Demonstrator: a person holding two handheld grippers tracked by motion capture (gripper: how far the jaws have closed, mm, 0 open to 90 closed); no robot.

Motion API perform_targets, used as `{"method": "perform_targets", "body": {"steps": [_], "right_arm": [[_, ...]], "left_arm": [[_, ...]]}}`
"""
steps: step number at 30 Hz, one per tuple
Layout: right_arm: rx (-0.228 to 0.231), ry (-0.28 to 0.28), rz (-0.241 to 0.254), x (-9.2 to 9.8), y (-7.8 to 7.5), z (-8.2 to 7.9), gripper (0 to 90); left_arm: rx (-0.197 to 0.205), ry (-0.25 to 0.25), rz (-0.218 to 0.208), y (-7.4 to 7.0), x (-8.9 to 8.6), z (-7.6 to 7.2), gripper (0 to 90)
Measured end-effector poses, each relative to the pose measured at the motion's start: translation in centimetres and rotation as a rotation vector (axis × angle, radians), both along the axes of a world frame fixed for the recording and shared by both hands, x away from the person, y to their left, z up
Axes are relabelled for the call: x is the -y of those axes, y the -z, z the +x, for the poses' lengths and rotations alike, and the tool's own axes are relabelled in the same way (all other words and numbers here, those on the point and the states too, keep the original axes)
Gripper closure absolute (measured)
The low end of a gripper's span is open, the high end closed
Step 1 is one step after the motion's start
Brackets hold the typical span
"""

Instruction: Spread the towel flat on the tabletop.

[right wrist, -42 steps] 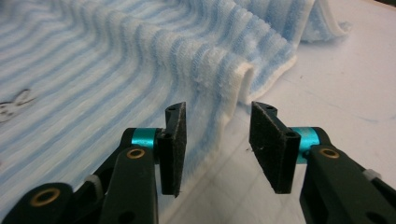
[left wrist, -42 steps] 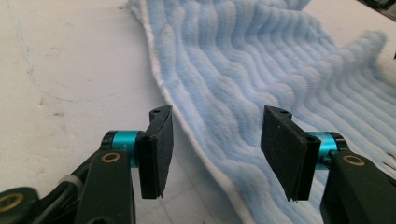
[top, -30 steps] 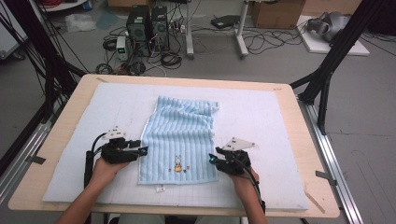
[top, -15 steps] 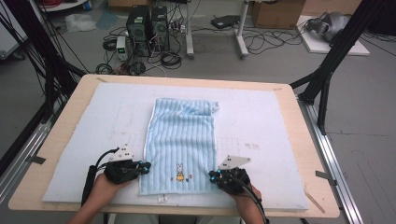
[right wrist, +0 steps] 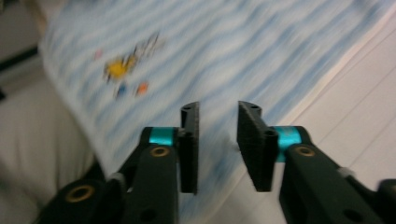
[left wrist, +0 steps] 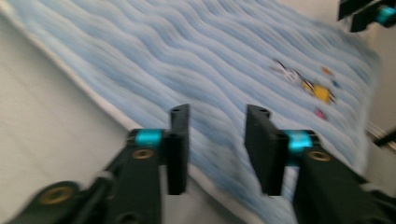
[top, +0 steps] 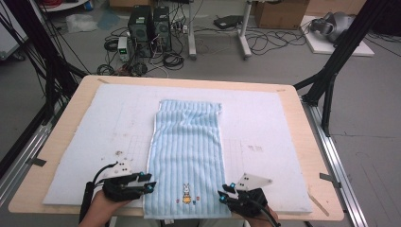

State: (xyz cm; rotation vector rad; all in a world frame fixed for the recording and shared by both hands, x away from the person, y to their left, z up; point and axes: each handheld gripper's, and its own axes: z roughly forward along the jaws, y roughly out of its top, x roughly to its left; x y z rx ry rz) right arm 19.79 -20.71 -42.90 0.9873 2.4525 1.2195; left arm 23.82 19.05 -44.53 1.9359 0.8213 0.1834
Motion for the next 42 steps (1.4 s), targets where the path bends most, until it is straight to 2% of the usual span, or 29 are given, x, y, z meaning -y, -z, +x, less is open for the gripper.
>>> {"method": "perform_targets", "body": {"steps": [1, 3, 7, 12, 15, 16, 17, 19, 21, 27, 29, 30, 31, 32, 34, 35, 37, 39, 41, 42], "right_arm": [[0.017, 0.016, 0.013, -0.1, -0.2, 0.5, 62.5], [0.040, 0.042, 0.030, -0.7, -0.2, 1.6, 55.1], [0.061, 0.063, 0.008, -2.7, 0.2, 4.1, 46.9], [0.043, 0.031, -0.007, -5.3, 1.1, 6.9, 48.9], [0.002, -0.028, -0.057, -6.7, 1.9, 8.1, 62.3], [0.016, -0.034, -0.061, -6.9, 2.0, 8.2, 69.6], [0.005, -0.048, -0.056, -6.9, 1.9, 8.3, 77.6], [-0.003, -0.089, -0.065, -6.7, 1.8, 8.4, 85.5], [-0.015, -0.115, -0.072, -6.5, 1.7, 8.1, 86.3], [-0.078, -0.274, -0.073, -5.3, 1.3, 6.8, 86.5], [-0.083, -0.289, -0.072, -5.0, 1.2, 6.6, 83.0], [-0.071, -0.286, -0.058, -4.9, 1.1, 6.6, 79.1], [-0.058, -0.270, -0.019, -4.6, 0.8, 6.9, 72.4], [-0.044, -0.248, 0.005, -4.3, 0.5, 7.1, 69.7], [0.003, -0.155, 0.058, -3.5, 0.0, 8.1, 64.5], [0.028, -0.101, 0.061, -3.0, -0.1, 8.7, 61.9], [0.038, -0.005, 0.053, -2.4, 0.2, 9.8, 60.8], [0.014, 0.010, 0.046, -2.5, 0.8, 10.5, 60.6], [-0.006, -0.011, 0.012, -3.2, 1.4, 10.8, 60.9], [-0.009, -0.020, -0.024, -3.6, 1.7, 10.8, 63.3]], "left_arm": [[0.011, -0.023, -0.018, -0.2, -0.3, 0.4, 54.5], [0.029, -0.063, -0.027, -0.5, -0.8, 1.0, 50.0], [0.046, -0.125, -0.049, -0.8, -1.9, 2.3, 48.1], [0.046, -0.169, -0.066, -0.8, -2.9, 3.7, 46.8], [0.045, -0.180, -0.073, -0.9, -3.1, 4.5, 46.4], [0.045, -0.183, -0.076, -1.0, -3.2, 4.8, 46.3], [0.048, -0.185, -0.079, -1.1, -3.2, 5.0, 46.2], [0.050, -0.185, -0.079, -1.3, -3.2, 5.6, 46.2], [0.050, -0.188, -0.085, -1.4, -3.3, 6.1, 46.2], [0.043, -0.192, -0.094, -1.4, -3.0, 7.9, 46.2], [0.045, -0.193, -0.092, -1.4, -2.8, 8.3, 46.2], [0.046, -0.190, -0.090, -1.4, -2.7, 8.7, 46.2], [0.050, -0.189, -0.090, -1.4, -2.7, 8.8, 46.2], [0.051, -0.189, -0.093, -1.4, -2.6, 9.0, 46.2], [0.055, -0.188, -0.091, -1.4, -2.4, 9.3, 46.0], [0.050, -0.193, -0.091, -1.3, -2.4, 9.4, 46.0], [0.042, -0.194, -0.084, -1.1, -2.3, 9.6, 46.0], [0.033, -0.193, -0.068, -0.9, -2.4, 9.6, 46.0], [0.035, -0.194, -0.067, -0.8, -2.4, 9.5, 46.0], [0.030, -0.193, -0.066, -0.8, -2.4, 9.4, 46.1]]}}
